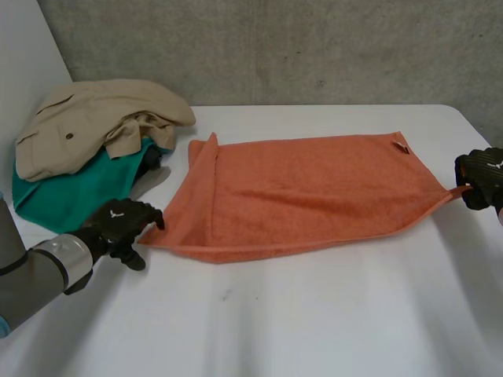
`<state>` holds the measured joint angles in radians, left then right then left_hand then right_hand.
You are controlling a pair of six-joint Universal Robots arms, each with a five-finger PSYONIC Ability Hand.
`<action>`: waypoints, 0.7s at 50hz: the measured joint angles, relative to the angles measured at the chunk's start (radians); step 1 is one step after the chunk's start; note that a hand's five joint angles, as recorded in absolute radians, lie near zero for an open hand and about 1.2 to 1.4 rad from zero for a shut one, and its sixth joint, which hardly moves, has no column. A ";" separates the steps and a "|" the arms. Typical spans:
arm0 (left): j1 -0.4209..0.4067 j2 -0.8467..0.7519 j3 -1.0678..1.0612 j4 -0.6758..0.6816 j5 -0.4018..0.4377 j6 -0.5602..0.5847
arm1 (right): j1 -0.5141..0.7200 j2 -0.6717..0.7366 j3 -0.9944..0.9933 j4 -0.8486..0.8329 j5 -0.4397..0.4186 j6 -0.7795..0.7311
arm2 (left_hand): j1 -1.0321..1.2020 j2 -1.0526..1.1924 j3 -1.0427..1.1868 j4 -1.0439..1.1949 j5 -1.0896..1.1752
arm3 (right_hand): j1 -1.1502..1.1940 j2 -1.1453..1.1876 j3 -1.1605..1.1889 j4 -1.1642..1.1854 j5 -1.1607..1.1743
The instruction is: Fold the laundry.
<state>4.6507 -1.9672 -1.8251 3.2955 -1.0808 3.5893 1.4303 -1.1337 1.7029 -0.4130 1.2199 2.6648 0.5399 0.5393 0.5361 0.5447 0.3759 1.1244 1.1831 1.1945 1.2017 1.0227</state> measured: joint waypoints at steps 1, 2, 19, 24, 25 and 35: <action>-0.001 -0.006 0.003 0.002 0.003 0.001 | 0.000 0.000 0.000 0.000 0.000 0.000 | 0.000 0.000 0.000 0.000 0.000 | 0.000 0.000 0.000 0.000 0.000; -0.004 -0.024 0.012 0.009 0.009 0.005 | 0.001 0.000 0.001 0.000 0.000 0.000 | 0.029 0.024 0.028 0.025 0.022 | 0.000 0.000 0.000 0.000 0.000; -0.091 -0.182 0.152 0.100 -0.047 0.030 | -0.004 -0.003 0.017 -0.002 0.000 -0.003 | 0.442 0.436 0.428 0.421 0.409 | 0.000 0.000 0.000 0.000 0.000; -0.100 -0.199 0.171 0.095 -0.074 0.066 | -0.008 -0.013 0.019 0.004 -0.001 -0.004 | 0.620 0.654 0.652 0.651 0.616 | 0.000 0.000 0.000 0.000 0.000; -0.102 -0.194 0.170 0.090 -0.080 0.078 | -0.009 -0.018 0.019 0.011 -0.001 -0.004 | 0.620 0.654 0.653 0.654 0.616 | 0.000 0.000 0.000 0.000 0.000; -0.110 0.047 0.054 -0.123 -0.140 0.229 | -0.057 -0.128 0.016 0.270 -0.051 -0.212 | 0.620 0.654 0.653 0.654 0.616 | 0.000 0.000 0.000 0.000 0.000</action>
<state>4.5410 -1.9201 -1.7711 3.1727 -1.2205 3.8186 1.3737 -1.2619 1.7191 -0.1426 1.1688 2.4526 1.1602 1.1936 1.1894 1.1989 0.9918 1.1244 1.1831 1.1946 1.2018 1.0227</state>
